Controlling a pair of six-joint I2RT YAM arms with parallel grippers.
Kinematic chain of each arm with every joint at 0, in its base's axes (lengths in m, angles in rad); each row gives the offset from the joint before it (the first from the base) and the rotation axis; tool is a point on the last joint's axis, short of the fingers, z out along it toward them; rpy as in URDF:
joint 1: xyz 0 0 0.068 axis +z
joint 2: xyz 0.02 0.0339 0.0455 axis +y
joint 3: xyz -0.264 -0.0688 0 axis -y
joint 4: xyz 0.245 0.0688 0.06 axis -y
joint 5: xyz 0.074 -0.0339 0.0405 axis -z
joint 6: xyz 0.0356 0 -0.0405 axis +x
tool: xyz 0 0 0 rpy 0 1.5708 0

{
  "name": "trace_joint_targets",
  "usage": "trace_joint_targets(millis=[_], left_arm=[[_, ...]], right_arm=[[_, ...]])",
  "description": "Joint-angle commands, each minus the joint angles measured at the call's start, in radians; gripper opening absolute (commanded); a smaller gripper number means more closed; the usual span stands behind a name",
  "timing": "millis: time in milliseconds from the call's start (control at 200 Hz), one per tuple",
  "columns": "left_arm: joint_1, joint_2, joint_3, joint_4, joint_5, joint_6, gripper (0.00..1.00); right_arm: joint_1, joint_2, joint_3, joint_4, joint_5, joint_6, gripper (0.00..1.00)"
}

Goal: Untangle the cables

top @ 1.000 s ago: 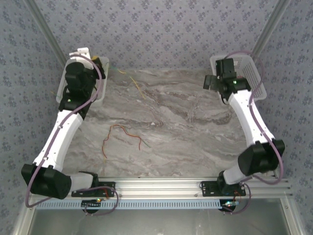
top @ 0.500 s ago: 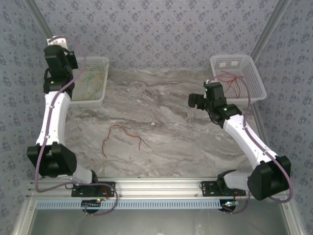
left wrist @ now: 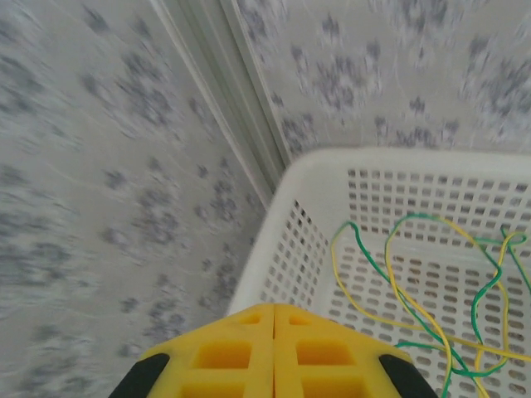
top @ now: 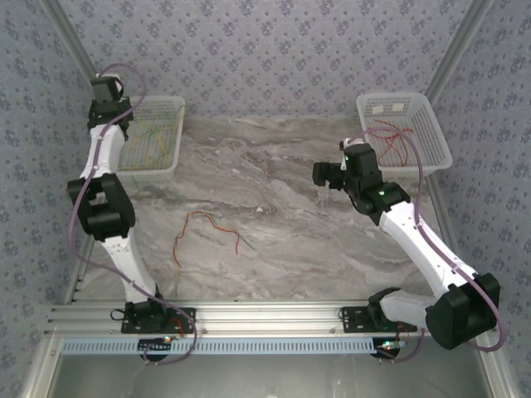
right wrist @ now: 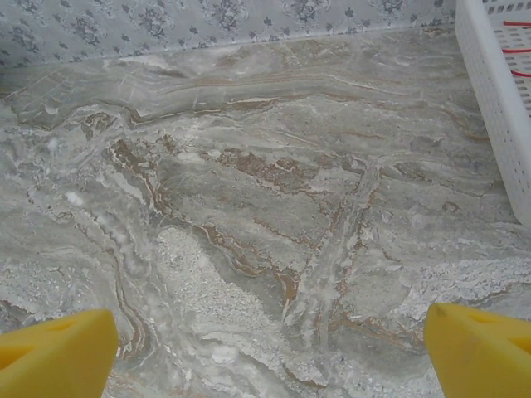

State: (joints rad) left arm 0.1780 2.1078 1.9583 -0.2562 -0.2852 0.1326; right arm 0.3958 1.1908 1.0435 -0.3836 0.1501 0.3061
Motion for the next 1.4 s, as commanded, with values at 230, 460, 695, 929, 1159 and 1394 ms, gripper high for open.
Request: trace_joint_targets(millis=[230, 460, 695, 929, 1159, 1394], left_arm=[[-0.085, 0.238, 0.258, -0.451, 0.078, -0.357, 0.00], [-0.083, 0.441, 0.473, -0.619, 0.038, -0.391, 0.00], [-0.068, 0.524, 0.528, -0.581, 0.092, -0.396, 0.00], [-0.046, 0.556, 0.629, -0.590, 0.193, -0.415, 0.47], [-0.048, 0.321, 0.596, -0.601, 0.184, -0.439, 0.99], [-0.085, -0.030, 0.342, -0.619, 0.127, -0.433, 0.99]], right_arm=[[0.025, -0.035, 0.013, 0.000, 0.019, -0.017, 0.97], [0.058, -0.036, 0.017, 0.005, 0.045, -0.033, 0.97], [0.066, -0.036, -0.071, 0.118, 0.063, -0.009, 0.96], [0.079, -0.073, -0.181, 0.235, 0.091, -0.034, 0.96], [0.080, -0.121, -0.184, 0.228, 0.101, -0.051, 0.96], [0.081, -0.173, -0.188, 0.229, 0.098, -0.066, 0.97]])
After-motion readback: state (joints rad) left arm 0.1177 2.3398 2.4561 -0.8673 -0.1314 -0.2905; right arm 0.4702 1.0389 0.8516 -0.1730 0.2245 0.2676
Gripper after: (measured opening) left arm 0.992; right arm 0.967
